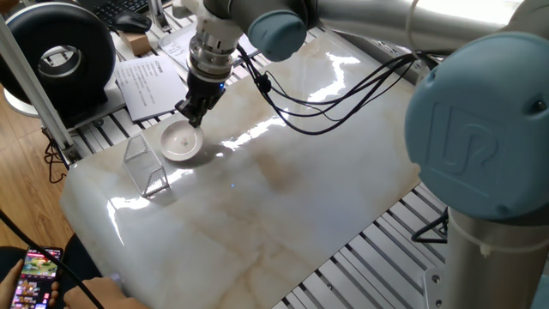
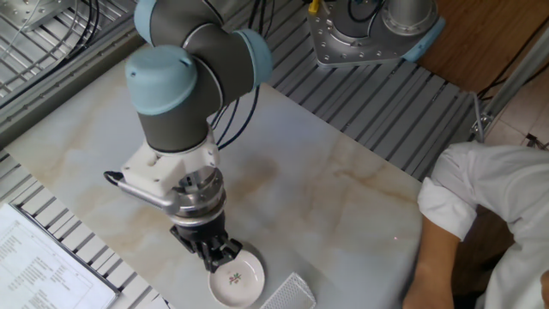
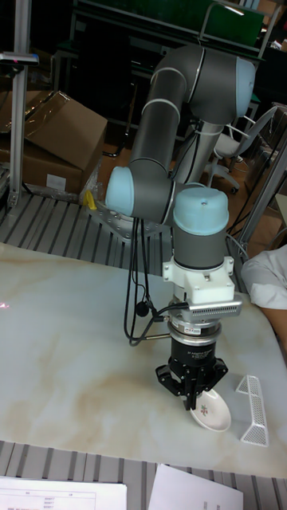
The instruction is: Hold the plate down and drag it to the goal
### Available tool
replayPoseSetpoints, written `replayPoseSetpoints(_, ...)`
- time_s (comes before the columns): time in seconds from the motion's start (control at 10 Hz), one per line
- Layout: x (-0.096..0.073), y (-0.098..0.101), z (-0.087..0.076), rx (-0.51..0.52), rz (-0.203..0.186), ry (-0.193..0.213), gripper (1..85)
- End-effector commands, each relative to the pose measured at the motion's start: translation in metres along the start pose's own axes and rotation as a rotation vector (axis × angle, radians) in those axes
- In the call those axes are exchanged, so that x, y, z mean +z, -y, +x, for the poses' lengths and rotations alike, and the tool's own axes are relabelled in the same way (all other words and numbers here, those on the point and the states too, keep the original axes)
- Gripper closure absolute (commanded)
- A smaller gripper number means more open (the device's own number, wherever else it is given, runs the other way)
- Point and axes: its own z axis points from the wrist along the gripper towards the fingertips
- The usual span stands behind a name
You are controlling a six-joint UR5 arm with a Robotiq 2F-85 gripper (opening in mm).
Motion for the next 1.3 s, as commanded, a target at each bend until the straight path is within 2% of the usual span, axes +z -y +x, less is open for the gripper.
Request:
replayPoseSetpoints(0.0,-0.004,-0.008,0.005,0.006,-0.044,-0.02,84.3)
replayPoseSetpoints(0.1,-0.004,-0.014,0.003,0.021,-0.064,-0.013,84.3)
replayPoseSetpoints(0.3,-0.003,-0.013,0.0,0.046,-0.057,-0.004,84.3)
replayPoseSetpoints(0.8,0.01,-0.057,-0.002,0.121,-0.078,0.027,84.3)
replayPoseSetpoints(1.2,0.018,-0.069,-0.003,0.131,-0.081,0.038,84.3)
